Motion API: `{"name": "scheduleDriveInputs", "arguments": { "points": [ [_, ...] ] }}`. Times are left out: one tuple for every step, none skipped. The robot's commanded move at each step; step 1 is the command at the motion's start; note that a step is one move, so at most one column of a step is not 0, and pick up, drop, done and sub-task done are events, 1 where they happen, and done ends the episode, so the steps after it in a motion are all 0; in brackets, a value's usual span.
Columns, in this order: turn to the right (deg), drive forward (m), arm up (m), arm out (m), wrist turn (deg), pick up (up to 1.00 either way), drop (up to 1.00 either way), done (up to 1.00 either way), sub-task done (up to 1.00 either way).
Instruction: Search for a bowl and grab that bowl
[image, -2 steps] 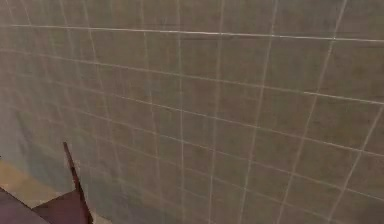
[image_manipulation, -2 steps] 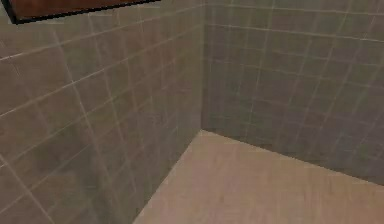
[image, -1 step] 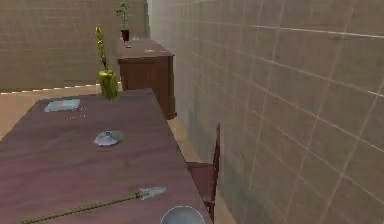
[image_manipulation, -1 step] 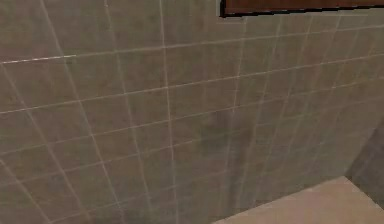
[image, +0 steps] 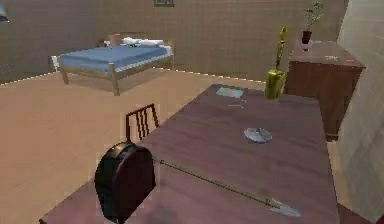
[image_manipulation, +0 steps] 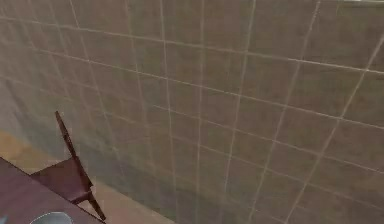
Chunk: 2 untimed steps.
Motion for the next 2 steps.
{"name": "scheduleDriveInputs", "arguments": {
  "points": [
    [-39.0,0.0,0.0,0.0,0.0,0.0,0.0,0.0,0.0],
    [0.0,0.0,0.5,0.0,0.0,0.0,0.0,0.0,0.0]
  ]
}}
